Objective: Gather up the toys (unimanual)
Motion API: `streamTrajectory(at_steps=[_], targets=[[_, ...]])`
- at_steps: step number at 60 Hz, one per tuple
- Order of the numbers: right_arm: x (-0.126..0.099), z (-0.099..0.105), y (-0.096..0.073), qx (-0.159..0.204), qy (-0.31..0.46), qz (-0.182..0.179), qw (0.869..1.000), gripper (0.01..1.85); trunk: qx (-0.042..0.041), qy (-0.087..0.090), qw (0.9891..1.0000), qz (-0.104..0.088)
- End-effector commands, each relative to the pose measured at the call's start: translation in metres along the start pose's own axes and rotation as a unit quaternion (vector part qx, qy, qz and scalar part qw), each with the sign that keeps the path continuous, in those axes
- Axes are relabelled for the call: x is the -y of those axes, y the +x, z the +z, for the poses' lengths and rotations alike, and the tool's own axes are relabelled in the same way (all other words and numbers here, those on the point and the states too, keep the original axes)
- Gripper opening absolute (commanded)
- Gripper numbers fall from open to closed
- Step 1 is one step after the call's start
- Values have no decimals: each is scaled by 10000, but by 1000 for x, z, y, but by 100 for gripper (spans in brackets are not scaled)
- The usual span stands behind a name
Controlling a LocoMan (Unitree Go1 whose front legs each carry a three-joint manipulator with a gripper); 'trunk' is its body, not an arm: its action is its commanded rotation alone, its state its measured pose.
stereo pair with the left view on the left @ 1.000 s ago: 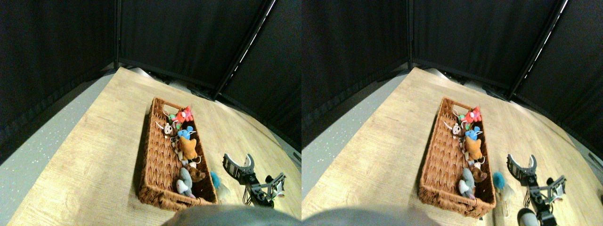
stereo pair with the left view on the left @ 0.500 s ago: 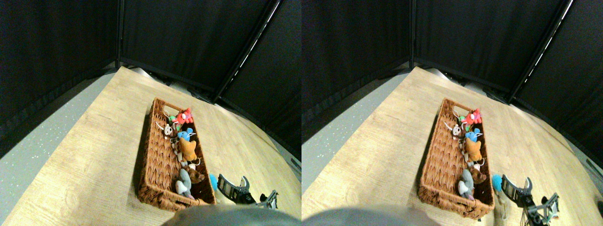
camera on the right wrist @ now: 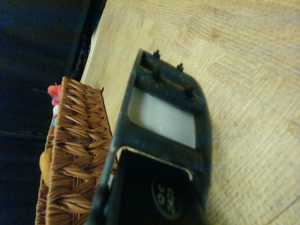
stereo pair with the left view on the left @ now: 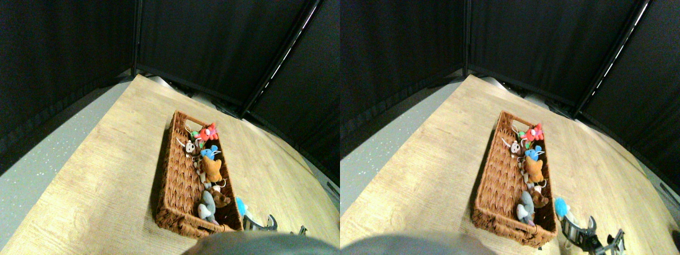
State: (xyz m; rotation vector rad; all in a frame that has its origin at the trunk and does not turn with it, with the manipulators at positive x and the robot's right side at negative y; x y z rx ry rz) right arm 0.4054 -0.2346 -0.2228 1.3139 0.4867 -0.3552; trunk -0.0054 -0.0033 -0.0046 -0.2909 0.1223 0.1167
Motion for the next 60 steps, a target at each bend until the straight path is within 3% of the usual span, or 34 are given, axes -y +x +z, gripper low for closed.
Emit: streamTrajectory(at_steps=[1, 32, 50, 60], targets=[[1, -1, 6, 41, -86, 54, 9999, 86, -136, -87, 9998, 95], [2, -8, 26, -131, -107, -56, 9998, 87, -175, -116, 9997, 130], [1, -6, 31, 48, -25, -70, 10000, 86, -194, -75, 9997, 113], [0, -4, 32, 307, -114, -38, 9995, 67, -205, -66, 9997, 95]])
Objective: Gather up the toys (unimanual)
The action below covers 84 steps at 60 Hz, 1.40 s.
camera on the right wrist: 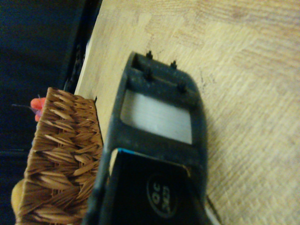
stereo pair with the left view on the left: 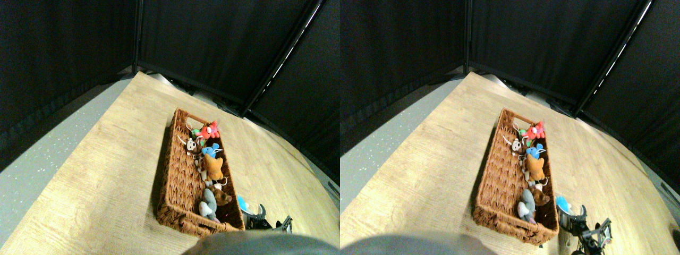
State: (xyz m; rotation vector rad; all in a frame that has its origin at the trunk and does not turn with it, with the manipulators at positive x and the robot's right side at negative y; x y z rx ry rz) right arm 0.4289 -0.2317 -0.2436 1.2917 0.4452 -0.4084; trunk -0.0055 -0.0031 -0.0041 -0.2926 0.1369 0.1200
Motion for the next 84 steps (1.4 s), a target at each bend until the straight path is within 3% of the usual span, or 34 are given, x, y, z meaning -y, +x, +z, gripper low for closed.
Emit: streamTrajectory(at_steps=[1, 10, 14, 15, 20, 46, 49, 50, 52, 56, 62, 69, 72, 75, 84], targets=[[-5, -1, 1, -8, -94, 49, 9999, 67, -135, -60, 9999, 68], [-7, 1, 3, 103, -222, 118, 9996, 42, -138, -57, 9999, 68], [-8, 1, 4, 139, -277, 289, 9991, 22, -146, -45, 9999, 62], [-9, 2, 4, 240, -386, 308, 9985, 6, -152, -43, 9999, 58], [-13, 3, 3, 557, -480, 218, 9971, 6, -148, -35, 9999, 54], [-35, 10, -7, 859, -188, 621, 9942, 6, -16, -26, 10000, -6], [-42, 11, -6, 728, -455, 863, 9926, 6, 4, -24, 10000, -9], [-50, 12, -7, 690, -662, 1099, 9893, 6, 33, -27, 10000, -12], [-50, 12, -7, 690, -662, 1099, 9893, 6, 33, -27, 10000, -12], [-77, 11, -11, 833, -1376, 1419, 9767, 6, 89, -33, 10000, -12], [-97, 7, -10, 591, -984, 1698, 9788, 6, 128, -35, 9999, -9], [-129, 1, -11, 477, -1259, 2139, 9675, 6, 192, -77, 9998, 24], [-129, 1, -11, 477, -1259, 2139, 9675, 6, 199, -83, 9998, 32], [-148, -8, -17, 526, -1211, 2311, 9639, 6, 227, -123, 9996, 72], [-167, -21, -21, 378, -1417, 2560, 9555, 6, 291, -207, 9993, 131]])
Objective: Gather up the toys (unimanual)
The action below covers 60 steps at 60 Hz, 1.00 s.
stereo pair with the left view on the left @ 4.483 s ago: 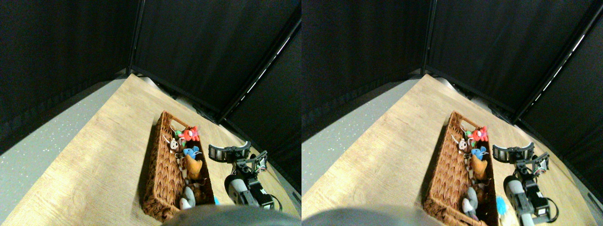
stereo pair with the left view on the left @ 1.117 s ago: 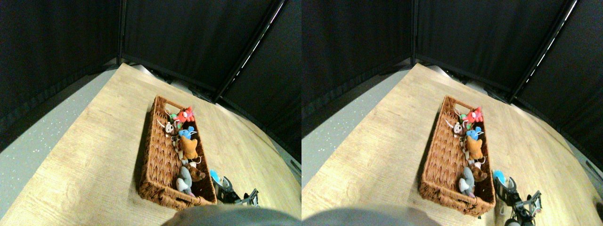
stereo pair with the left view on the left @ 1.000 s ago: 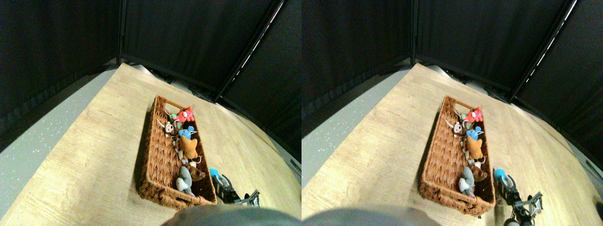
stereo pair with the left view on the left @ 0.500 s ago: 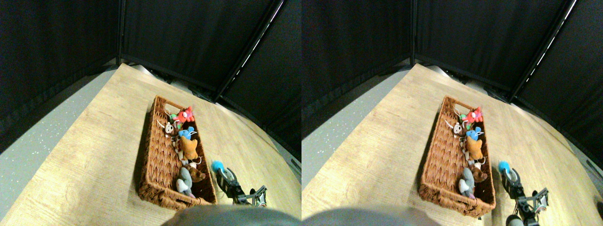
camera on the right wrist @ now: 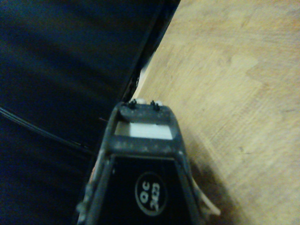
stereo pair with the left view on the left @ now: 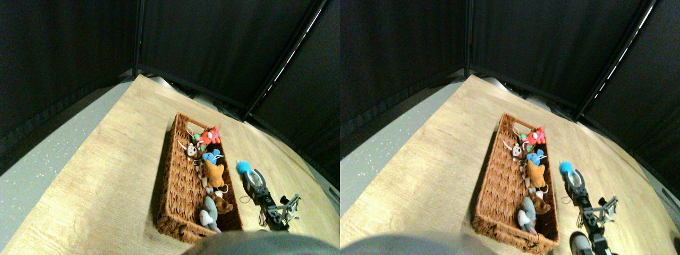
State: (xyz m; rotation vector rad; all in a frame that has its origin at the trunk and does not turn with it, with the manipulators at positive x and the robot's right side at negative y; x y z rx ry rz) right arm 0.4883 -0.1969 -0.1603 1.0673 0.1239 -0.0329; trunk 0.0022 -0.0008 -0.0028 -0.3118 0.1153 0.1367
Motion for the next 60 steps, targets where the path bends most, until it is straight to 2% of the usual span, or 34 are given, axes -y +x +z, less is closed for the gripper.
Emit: streamTrajectory(at_steps=[1, 9, 15, 22, 34, 38, 42, 54, 60], targets=[[-67, 8, 3, -57, -149, 442, 9989, 6, 187, -115, 9997, 81], [-83, 4, 6, -196, -304, 521, 9980, 6, 229, -154, 9996, 92], [-91, 2, 8, -149, -495, 570, 9970, 6, 268, -187, 9994, 112], [-99, 0, 9, -215, -571, 597, 9963, 6, 282, -194, 9993, 122], [-109, -5, 13, -521, -603, 757, 9939, 6, 339, -255, 9989, 192], [-112, -12, 10, -475, -648, 704, 9943, 6, 363, -282, 9987, 233], [-114, -18, 10, -621, -414, 732, 9945, 6, 378, -319, 9984, 265], [-121, -36, 4, -693, -305, 602, 9953, 6, 371, -430, 9978, 356], [-120, -44, 5, -931, -298, 670, 9930, 6, 380, -478, 9973, 400]])
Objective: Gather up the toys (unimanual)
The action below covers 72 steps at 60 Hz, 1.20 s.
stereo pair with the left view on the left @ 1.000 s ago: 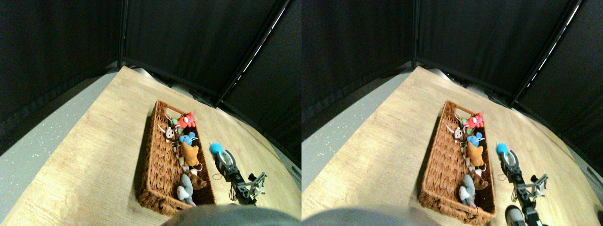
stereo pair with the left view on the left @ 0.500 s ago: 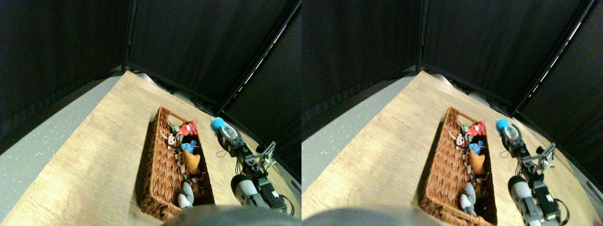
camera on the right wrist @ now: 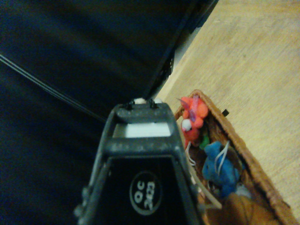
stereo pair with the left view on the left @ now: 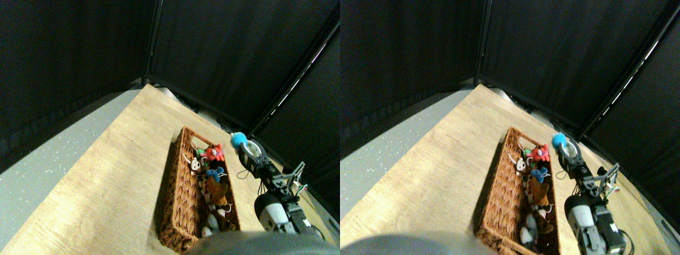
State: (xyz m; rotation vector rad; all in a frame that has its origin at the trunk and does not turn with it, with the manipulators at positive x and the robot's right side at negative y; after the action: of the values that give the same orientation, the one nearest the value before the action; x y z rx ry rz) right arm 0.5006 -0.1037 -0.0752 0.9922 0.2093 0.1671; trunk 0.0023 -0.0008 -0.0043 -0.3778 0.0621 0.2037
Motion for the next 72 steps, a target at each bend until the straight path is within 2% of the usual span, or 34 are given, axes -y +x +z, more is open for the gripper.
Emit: streamTrajectory(at_steps=[1, 14, 22, 24, 25, 27, 29, 33, 38, 42, 49, 56, 58, 64, 68, 72], targets=[[0, -5, 0, -115, 106, 91, 9998, 6, 95, -113, 9998, 135], [5, -13, 4, -123, 162, 19, 9998, 6, 79, -156, 9997, 177], [8, -15, 6, -332, 217, 42, 9992, 10, 71, -154, 9997, 168], [8, -15, 6, -409, 85, -22, 9991, 42, 71, -154, 9997, 168], [8, -15, 6, -409, 85, -22, 9991, 42, 71, -154, 9997, 168], [9, -14, 5, -437, -156, -60, 9989, 71, 60, -140, 9998, 152], [9, -12, 5, -398, -219, -145, 9989, 91, 55, -133, 9998, 144], [10, -10, 3, -242, -364, -249, 9987, 104, 49, -119, 9998, 136], [12, -8, 2, -312, -286, -191, 9989, 102, 56, -106, 9998, 125], [14, -5, 2, -197, -285, -232, 9991, 111, 61, -95, 9999, 119], [15, 0, 1, -7, -413, -231, 9989, 111, 51, -77, 9999, 103], [22, 12, 6, 18, -251, -216, 9994, 94, 25, -53, 10000, 78], [25, 17, 6, 178, -156, -273, 9993, 91, 8, -37, 10000, 75], [32, 32, 3, 572, -666, -370, 9954, 80, -22, 34, 10000, 33], [37, 39, 0, 744, -421, -337, 9958, 73, -49, 84, 10000, -17], [44, 48, -6, 944, -380, -451, 9938, 73, -86, 165, 9998, -86]])
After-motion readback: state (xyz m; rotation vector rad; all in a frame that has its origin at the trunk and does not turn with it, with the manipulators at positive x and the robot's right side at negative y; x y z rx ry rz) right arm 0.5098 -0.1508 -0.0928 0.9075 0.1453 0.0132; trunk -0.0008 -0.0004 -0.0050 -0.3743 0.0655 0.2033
